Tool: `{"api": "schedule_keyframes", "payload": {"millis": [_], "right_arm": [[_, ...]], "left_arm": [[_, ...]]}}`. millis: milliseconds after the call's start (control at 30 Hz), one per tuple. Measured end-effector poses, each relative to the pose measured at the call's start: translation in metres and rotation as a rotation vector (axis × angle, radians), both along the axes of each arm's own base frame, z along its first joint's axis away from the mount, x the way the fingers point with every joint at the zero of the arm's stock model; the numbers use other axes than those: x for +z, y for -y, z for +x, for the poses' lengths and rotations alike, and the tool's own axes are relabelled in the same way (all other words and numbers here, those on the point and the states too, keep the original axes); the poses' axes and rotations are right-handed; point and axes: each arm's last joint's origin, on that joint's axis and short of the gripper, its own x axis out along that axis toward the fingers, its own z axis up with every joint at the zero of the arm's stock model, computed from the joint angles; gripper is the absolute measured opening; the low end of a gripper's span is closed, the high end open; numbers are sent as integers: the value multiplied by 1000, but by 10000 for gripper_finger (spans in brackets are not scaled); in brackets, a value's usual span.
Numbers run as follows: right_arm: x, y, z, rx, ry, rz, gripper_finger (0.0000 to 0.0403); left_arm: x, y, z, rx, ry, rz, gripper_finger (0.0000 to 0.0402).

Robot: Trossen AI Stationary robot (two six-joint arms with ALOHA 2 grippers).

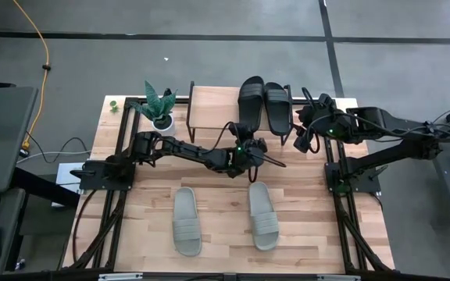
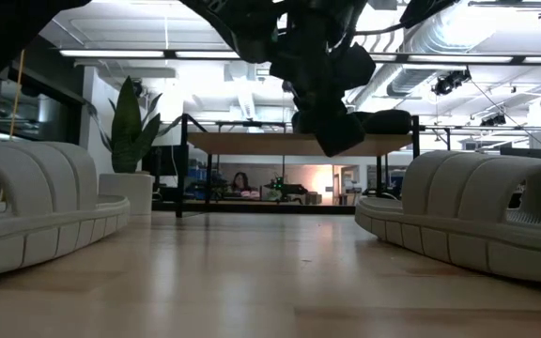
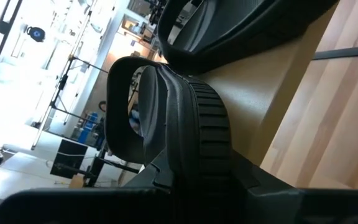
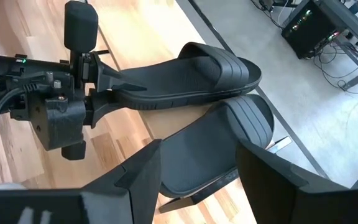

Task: Pick and place slides into the shelf
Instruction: Put the black slide on the shelf

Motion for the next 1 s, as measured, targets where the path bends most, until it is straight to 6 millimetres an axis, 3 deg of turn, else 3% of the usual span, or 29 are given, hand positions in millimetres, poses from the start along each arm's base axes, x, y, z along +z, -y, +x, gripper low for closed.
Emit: {"api": "schedule_keyframes", "payload": {"millis": [767,1000], "right_arm": [[0,0,0,0,2,0,195],[0,0,0,-1,2,1,195]], "left_arm": [[0,5,2,-41,5,-14,53],[2,7,3,-50,47,-22,99]]}}
